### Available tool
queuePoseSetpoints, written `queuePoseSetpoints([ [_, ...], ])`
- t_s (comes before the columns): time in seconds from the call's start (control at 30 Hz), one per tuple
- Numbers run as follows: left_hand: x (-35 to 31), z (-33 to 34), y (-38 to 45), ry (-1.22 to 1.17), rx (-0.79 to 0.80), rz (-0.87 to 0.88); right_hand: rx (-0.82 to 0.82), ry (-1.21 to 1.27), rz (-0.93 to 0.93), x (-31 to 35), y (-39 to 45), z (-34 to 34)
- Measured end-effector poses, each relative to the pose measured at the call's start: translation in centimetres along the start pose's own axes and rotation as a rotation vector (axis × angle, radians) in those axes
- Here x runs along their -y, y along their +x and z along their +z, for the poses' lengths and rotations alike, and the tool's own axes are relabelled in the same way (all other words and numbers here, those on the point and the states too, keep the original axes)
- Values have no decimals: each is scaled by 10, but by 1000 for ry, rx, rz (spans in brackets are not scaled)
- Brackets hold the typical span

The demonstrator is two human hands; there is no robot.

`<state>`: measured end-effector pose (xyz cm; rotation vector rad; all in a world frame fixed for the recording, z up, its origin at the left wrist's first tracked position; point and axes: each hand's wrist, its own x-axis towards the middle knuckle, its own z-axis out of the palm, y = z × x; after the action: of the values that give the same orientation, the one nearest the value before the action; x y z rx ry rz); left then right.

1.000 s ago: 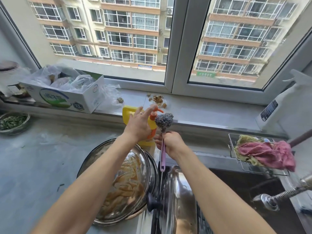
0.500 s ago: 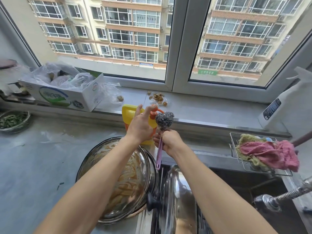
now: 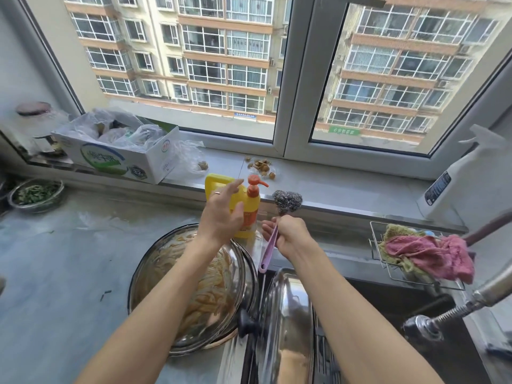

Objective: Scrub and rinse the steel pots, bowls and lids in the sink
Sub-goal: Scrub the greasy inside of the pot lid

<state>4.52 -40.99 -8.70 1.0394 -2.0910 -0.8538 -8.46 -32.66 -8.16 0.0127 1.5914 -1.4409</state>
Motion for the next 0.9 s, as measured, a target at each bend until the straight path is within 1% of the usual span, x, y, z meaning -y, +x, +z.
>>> queuePoseSetpoints([
  [0.07, 11, -10, -29, -1, -79, -74, 34, 27, 9, 0, -23, -6],
  [0.17, 44, -26, -79, 162, -57, -250, 108, 23, 22, -11, -59, -13],
  [0.23, 70, -37, -106, 283, -6, -364, 162, 2, 31, -23, -80, -16],
  [0.3, 91, -44, -125, 391, 92, -469, 192, -41, 19, -34, -94, -20],
  [0.37, 104, -46, -138, 434, 176, -527, 202, -121, 0, -43, -105, -25],
  [0.43, 110, -45, -146, 416, 182, -519, 217, -200, -29, -49, -113, -31],
  [0.53, 113, -44, -149, 403, 159, -454, 228, -263, -80, -54, -127, -38],
  [0.67, 109, -52, -146, 438, 128, -347, 221, -252, -131, -52, -145, -47],
  [0.8, 77, -74, -147, 483, 39, -274, 220, -228, -178, -50, -161, -64],
  [0.9, 31, -96, -145, 518, 58, -175, 203, -196, -216, -52, -172, -87],
])
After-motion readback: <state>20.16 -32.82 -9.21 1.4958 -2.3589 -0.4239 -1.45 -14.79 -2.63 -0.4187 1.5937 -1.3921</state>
